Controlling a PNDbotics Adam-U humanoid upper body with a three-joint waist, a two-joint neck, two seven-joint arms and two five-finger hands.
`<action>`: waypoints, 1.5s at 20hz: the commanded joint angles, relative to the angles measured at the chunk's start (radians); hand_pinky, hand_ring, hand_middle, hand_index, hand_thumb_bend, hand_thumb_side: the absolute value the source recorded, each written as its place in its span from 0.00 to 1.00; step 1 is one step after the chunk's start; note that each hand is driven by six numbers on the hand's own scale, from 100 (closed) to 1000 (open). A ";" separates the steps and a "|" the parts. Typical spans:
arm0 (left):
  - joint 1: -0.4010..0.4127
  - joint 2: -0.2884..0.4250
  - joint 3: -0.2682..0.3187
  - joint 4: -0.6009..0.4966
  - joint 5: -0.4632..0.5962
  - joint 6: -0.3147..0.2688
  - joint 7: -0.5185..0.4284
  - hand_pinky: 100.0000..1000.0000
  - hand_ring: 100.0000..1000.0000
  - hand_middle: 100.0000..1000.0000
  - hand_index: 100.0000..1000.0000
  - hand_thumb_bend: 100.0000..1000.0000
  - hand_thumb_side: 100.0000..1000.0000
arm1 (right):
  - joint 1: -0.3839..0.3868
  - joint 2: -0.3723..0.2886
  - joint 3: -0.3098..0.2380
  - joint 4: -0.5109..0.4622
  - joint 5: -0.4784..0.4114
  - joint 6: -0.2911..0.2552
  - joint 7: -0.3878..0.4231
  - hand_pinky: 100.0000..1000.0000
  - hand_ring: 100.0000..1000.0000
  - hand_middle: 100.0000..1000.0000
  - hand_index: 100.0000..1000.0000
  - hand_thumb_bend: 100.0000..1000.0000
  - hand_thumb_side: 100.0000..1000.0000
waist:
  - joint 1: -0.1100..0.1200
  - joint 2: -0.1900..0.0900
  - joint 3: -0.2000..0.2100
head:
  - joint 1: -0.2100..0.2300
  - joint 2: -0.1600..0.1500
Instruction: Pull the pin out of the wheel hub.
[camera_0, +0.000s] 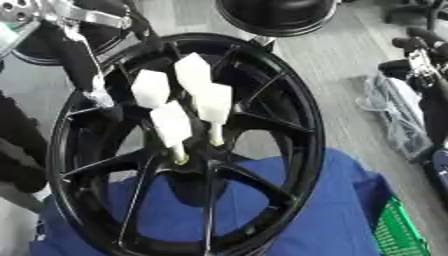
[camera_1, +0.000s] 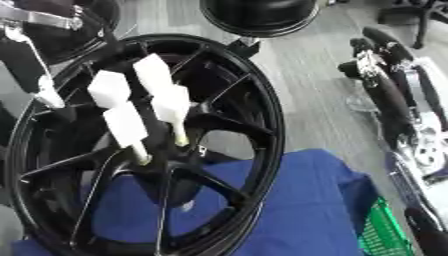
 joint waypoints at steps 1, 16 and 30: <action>-0.022 0.008 0.000 0.008 0.003 -0.007 0.001 0.84 0.91 0.83 0.88 0.75 0.25 | -0.014 -0.018 -0.003 -0.011 -0.002 0.000 0.002 0.73 0.62 0.77 0.89 0.00 0.58 | -0.004 -0.025 -0.002 | 0.002 -0.002; -0.019 -0.017 -0.019 0.040 0.080 0.031 0.001 0.79 0.82 0.71 0.77 0.58 0.11 | -0.015 -0.019 -0.002 -0.012 -0.003 0.001 0.000 0.73 0.62 0.77 0.89 0.00 0.58 | -0.004 -0.025 -0.004 | 0.008 -0.003; -0.032 -0.042 -0.002 0.028 0.076 0.077 0.001 0.70 0.61 0.49 0.50 0.39 0.00 | -0.017 -0.018 -0.003 -0.013 -0.005 0.002 -0.002 0.73 0.62 0.77 0.89 0.00 0.57 | -0.005 -0.025 -0.007 | 0.011 -0.002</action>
